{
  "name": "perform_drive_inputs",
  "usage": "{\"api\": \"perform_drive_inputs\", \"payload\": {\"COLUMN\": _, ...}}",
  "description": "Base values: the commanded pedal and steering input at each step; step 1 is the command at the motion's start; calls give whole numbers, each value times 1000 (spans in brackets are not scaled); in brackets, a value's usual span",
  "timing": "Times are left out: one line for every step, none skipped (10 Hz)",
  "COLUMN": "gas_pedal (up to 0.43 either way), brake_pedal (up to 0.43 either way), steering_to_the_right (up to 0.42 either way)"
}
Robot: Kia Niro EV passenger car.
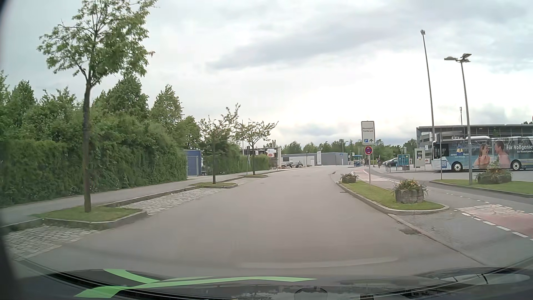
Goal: Follow the waypoints while adhering to traffic rules and regulations
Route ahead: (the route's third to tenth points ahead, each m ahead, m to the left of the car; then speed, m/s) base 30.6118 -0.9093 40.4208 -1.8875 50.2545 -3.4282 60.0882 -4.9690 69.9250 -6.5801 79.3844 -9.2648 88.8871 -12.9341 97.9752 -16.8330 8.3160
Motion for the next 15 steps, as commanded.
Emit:
{"api": "perform_drive_inputs", "payload": {"gas_pedal": 47, "brake_pedal": 0, "steering_to_the_right": 20}}
{"api": "perform_drive_inputs", "payload": {"gas_pedal": 47, "brake_pedal": 0, "steering_to_the_right": 19}}
{"api": "perform_drive_inputs", "payload": {"gas_pedal": 47, "brake_pedal": 0, "steering_to_the_right": 20}}
{"api": "perform_drive_inputs", "payload": {"gas_pedal": 47, "brake_pedal": 0, "steering_to_the_right": 20}}
{"api": "perform_drive_inputs", "payload": {"gas_pedal": 47, "brake_pedal": 0, "steering_to_the_right": 19}}
{"api": "perform_drive_inputs", "payload": {"gas_pedal": 47, "brake_pedal": 0, "steering_to_the_right": 19}}
{"api": "perform_drive_inputs", "payload": {"gas_pedal": 47, "brake_pedal": 0, "steering_to_the_right": 19}}
{"api": "perform_drive_inputs", "payload": {"gas_pedal": 47, "brake_pedal": 0, "steering_to_the_right": 18}}
{"api": "perform_drive_inputs", "payload": {"gas_pedal": 47, "brake_pedal": 0, "steering_to_the_right": 16}}
{"api": "perform_drive_inputs", "payload": {"gas_pedal": 47, "brake_pedal": 0, "steering_to_the_right": 15}}
{"api": "perform_drive_inputs", "payload": {"gas_pedal": 47, "brake_pedal": 0, "steering_to_the_right": 13}}
{"api": "perform_drive_inputs", "payload": {"gas_pedal": 47, "brake_pedal": 0, "steering_to_the_right": 11}}
{"api": "perform_drive_inputs", "payload": {"gas_pedal": 47, "brake_pedal": 0, "steering_to_the_right": 11}}
{"api": "perform_drive_inputs", "payload": {"gas_pedal": 47, "brake_pedal": 0, "steering_to_the_right": 11}}
{"api": "perform_drive_inputs", "payload": {"gas_pedal": 47, "brake_pedal": 0, "steering_to_the_right": 11}}
